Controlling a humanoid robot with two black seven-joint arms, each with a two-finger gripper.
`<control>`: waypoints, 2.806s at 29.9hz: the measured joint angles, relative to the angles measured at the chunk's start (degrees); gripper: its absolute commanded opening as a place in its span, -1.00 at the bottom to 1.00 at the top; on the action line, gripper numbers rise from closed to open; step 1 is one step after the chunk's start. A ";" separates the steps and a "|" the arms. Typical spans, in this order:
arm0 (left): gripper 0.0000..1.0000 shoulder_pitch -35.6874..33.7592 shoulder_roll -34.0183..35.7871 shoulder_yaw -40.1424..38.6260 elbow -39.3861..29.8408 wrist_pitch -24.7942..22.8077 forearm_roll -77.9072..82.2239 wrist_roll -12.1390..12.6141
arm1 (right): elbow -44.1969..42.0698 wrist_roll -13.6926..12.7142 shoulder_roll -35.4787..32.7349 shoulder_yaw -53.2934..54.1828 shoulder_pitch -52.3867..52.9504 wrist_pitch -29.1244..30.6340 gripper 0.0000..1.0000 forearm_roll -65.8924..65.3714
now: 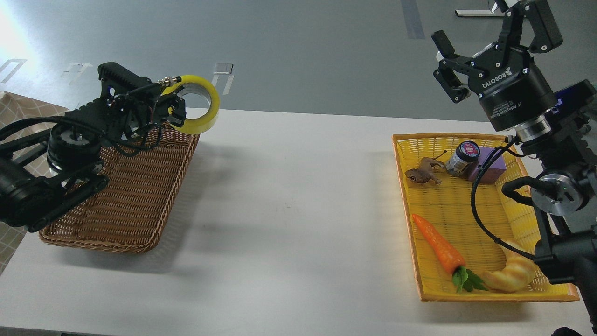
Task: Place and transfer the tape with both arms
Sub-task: 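Carry the tape with the left gripper over the wicker basket, then lower the tape into the basket and open the left gripper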
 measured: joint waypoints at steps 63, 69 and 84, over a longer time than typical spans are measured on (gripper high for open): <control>0.21 17.38 9.15 -0.20 12.10 15.03 -11.86 -17.00 | 5.75 -2.83 -0.79 -1.20 -5.21 0.00 1.00 -0.11; 0.50 17.34 8.73 -0.13 12.65 16.57 -11.95 -17.23 | 5.95 -2.85 -1.01 -0.96 -5.52 0.00 1.00 -0.11; 0.94 12.44 5.79 -0.97 11.70 18.33 -39.57 -31.34 | 5.51 -2.57 -1.47 -0.59 -4.83 0.00 1.00 -0.20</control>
